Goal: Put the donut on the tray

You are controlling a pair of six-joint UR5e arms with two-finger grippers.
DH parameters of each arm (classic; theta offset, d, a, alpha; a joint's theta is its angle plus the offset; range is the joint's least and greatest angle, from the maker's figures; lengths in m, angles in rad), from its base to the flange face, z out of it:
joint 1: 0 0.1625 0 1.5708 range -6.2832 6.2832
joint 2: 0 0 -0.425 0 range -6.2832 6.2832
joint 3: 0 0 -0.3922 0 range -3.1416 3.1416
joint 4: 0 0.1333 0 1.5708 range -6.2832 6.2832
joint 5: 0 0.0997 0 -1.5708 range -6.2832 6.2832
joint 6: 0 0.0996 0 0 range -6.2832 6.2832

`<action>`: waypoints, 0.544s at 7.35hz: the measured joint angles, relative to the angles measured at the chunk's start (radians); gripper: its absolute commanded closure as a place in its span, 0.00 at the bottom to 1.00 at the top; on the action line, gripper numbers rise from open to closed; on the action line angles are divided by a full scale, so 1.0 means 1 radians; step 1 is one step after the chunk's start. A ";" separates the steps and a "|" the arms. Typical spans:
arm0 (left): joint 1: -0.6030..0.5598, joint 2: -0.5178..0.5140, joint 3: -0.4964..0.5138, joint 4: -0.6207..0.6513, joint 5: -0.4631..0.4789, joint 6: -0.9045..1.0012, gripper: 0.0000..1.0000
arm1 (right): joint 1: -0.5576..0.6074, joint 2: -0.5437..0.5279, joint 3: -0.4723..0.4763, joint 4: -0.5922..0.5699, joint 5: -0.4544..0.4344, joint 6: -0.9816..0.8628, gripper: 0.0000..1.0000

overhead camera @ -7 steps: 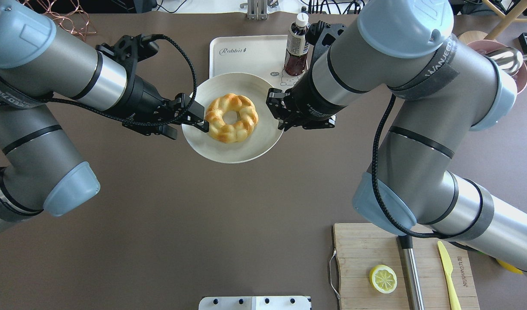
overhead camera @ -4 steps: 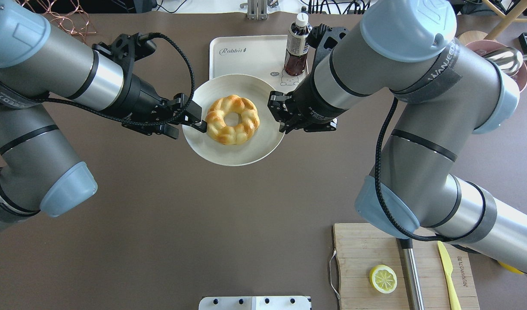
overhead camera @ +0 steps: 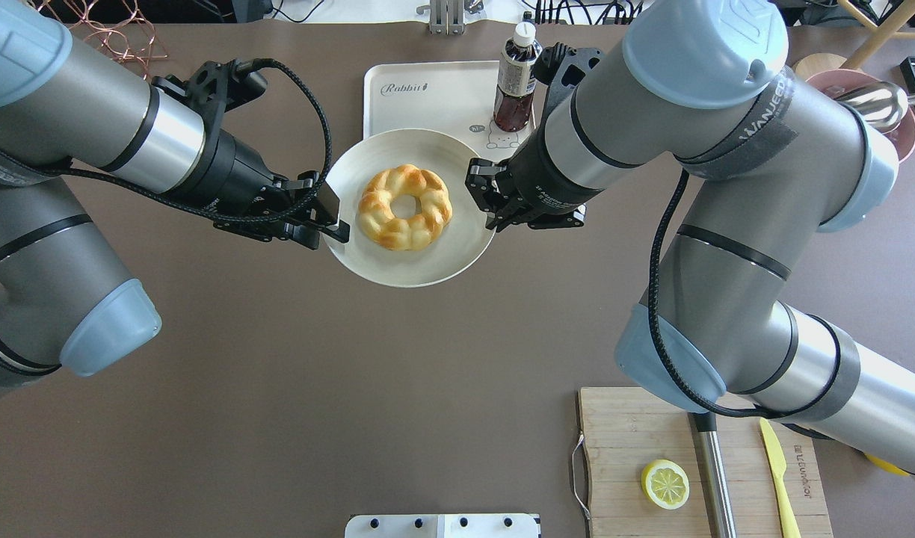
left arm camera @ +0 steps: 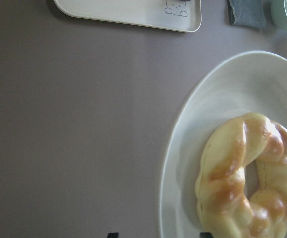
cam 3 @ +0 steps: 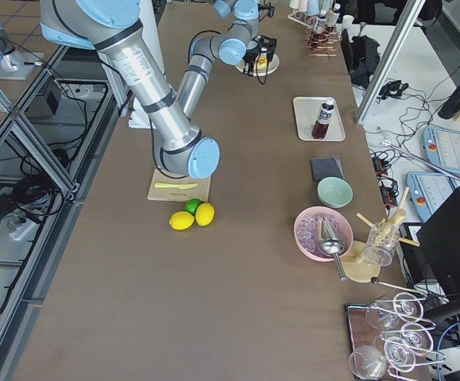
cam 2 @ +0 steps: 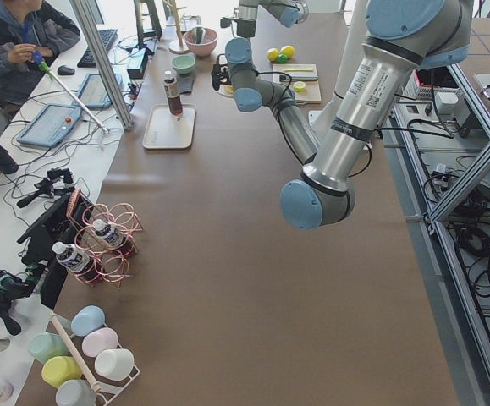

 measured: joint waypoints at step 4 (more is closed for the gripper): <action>-0.001 0.002 -0.002 0.000 0.000 -0.007 1.00 | 0.000 0.003 0.006 0.001 0.004 0.002 0.00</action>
